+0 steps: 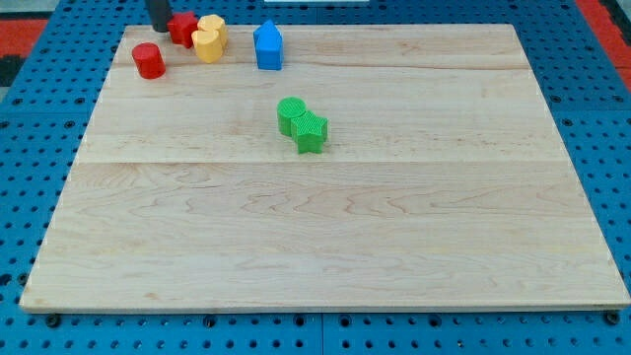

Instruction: Place the blue triangle yellow hexagon and red star to the top center of the board

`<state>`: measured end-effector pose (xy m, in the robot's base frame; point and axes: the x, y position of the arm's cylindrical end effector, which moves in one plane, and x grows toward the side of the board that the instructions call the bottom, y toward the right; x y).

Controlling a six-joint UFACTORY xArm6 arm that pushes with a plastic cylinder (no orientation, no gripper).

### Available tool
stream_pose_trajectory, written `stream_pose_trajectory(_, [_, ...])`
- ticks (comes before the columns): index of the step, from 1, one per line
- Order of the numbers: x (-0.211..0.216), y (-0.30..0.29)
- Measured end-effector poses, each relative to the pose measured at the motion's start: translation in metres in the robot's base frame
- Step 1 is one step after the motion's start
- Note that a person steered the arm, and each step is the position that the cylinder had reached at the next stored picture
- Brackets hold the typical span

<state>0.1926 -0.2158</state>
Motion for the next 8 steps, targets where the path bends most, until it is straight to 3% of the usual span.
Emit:
stream_pose_trajectory(1, [0.012,0.005])
stream_pose_trajectory(2, [0.011,-0.062])
stream_pose_trajectory(4, [-0.001,-0.053])
stream_pose_trajectory(7, [0.0,0.07])
stream_pose_trajectory(8, [0.021,0.127])
